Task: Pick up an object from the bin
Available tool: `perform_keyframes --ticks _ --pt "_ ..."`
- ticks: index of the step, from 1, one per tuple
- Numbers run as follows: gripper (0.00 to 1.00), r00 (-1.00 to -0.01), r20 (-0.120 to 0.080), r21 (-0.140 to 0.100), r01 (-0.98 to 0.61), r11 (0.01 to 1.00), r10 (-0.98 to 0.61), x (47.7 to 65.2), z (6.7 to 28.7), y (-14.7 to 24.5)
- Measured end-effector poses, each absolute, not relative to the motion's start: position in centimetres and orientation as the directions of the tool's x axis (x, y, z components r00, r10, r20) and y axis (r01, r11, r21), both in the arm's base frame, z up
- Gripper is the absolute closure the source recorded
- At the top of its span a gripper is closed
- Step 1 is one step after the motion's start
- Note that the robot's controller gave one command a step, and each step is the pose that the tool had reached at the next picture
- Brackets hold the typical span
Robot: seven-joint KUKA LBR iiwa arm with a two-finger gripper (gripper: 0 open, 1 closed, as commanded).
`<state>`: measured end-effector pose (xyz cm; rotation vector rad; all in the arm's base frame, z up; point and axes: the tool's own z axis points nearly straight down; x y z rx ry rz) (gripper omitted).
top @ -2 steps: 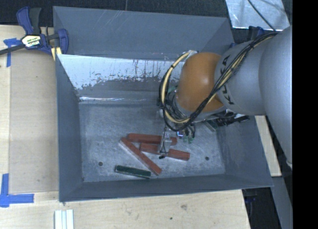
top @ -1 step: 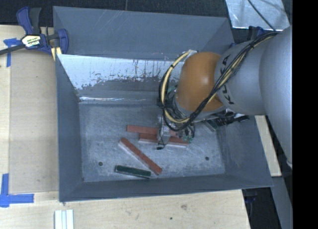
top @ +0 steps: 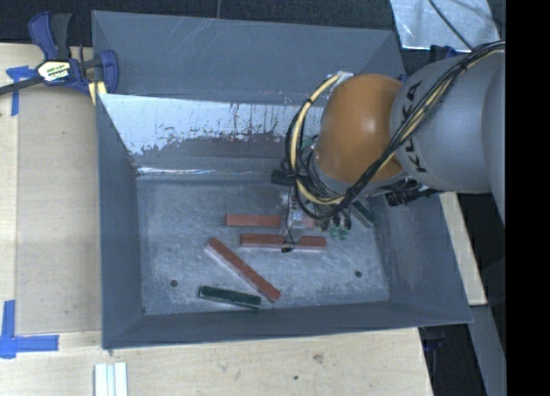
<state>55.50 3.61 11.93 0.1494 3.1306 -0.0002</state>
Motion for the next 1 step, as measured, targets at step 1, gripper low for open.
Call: perform_keyframes --ticks 1 --pt "1.00 -0.994 -0.013 0.001 0.109 0.994 0.109 56.69 24.21 2.30"
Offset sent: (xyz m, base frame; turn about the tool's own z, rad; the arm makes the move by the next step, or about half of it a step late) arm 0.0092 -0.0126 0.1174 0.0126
